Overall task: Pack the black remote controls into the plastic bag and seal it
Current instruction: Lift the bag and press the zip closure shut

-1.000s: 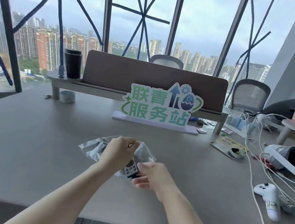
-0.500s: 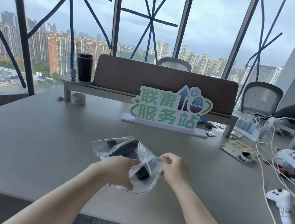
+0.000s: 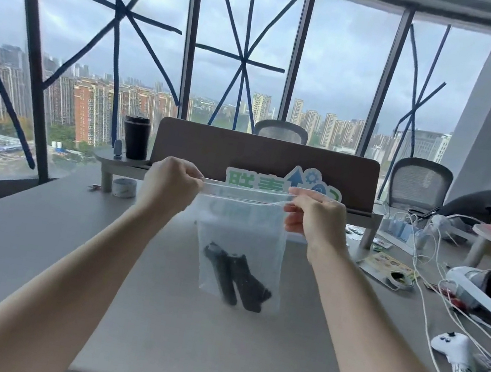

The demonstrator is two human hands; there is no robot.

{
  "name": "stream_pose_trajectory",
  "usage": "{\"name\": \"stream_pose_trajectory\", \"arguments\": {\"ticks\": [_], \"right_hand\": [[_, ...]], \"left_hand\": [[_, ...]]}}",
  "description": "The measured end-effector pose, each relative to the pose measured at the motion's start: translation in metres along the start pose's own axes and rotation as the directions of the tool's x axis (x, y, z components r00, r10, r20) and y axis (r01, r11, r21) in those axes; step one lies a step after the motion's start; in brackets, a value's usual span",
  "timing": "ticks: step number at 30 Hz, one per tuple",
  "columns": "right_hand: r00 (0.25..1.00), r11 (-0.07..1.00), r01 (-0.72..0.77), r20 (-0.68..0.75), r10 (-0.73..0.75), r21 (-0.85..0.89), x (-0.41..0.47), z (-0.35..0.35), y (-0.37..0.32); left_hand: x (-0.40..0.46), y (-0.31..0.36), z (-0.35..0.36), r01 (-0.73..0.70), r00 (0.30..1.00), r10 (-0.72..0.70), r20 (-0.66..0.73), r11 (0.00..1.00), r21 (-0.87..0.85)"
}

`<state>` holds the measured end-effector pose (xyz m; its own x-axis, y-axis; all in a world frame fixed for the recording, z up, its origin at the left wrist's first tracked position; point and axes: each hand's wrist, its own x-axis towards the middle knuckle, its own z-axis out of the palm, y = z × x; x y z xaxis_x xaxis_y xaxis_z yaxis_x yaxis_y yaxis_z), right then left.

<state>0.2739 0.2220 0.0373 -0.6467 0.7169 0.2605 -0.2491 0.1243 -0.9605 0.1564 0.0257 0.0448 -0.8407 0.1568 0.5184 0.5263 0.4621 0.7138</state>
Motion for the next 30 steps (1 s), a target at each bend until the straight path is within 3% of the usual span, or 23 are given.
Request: {"name": "stream_pose_trajectory", "arguments": {"ticks": [3,5,7,9,12,18,19,20,22,23,26,30], "right_hand": [[1.0,1.0,-0.016,0.013,0.015,0.026,0.0,-0.003,-0.012],[0.998,0.997,-0.051,0.029,0.05,0.049,0.002,-0.008,-0.011],[0.996,0.995,-0.079,0.038,0.077,0.058,0.004,-0.015,-0.008],[0.995,0.995,-0.096,0.038,0.094,0.042,0.006,-0.022,-0.005],[0.995,0.995,-0.099,0.027,0.1,-0.023,0.006,-0.031,-0.006],[0.999,0.979,-0.034,0.0,0.034,-0.202,-0.008,-0.047,-0.028],[1.0,0.946,0.002,-0.013,-0.007,-0.325,-0.01,-0.051,-0.032],[0.996,0.844,0.057,-0.028,-0.085,-0.533,-0.011,-0.055,-0.036],[0.945,0.456,0.16,0.003,-0.326,-0.875,-0.016,-0.057,-0.043],[0.901,0.333,0.25,0.092,-0.424,-0.909,-0.021,-0.053,-0.047],[0.807,0.299,0.55,0.403,-0.432,-0.78,-0.032,-0.029,-0.054],[0.833,0.358,0.547,0.453,-0.316,-0.756,-0.026,-0.015,-0.051]], "left_hand": [[0.002,0.005,0.0,0.119,0.99,-0.102,0.096,0.974,-0.192],[-0.002,0.001,0.001,0.24,0.962,-0.168,0.216,0.897,-0.373],[-0.006,-0.007,0.003,0.328,0.923,-0.16,0.351,0.804,-0.496],[-0.012,-0.013,0.005,0.315,0.895,-0.073,0.439,0.8,-0.51],[-0.02,-0.017,0.013,0.182,0.921,0.004,0.389,0.879,-0.441],[-0.022,-0.016,0.024,0.12,0.961,-0.014,0.275,0.921,-0.371],[-0.022,-0.012,0.026,0.113,0.964,-0.01,0.264,0.92,-0.376],[-0.023,-0.007,0.027,0.102,0.967,-0.003,0.253,0.919,-0.382],[-0.027,0.007,0.031,0.056,0.968,0.045,0.249,0.921,-0.387],[-0.029,0.016,0.033,0.022,0.963,0.083,0.255,0.922,-0.386],[-0.032,0.043,0.041,-0.066,0.945,0.175,0.276,0.929,-0.363],[-0.033,0.06,0.044,-0.112,0.932,0.217,0.289,0.933,-0.341]]}}
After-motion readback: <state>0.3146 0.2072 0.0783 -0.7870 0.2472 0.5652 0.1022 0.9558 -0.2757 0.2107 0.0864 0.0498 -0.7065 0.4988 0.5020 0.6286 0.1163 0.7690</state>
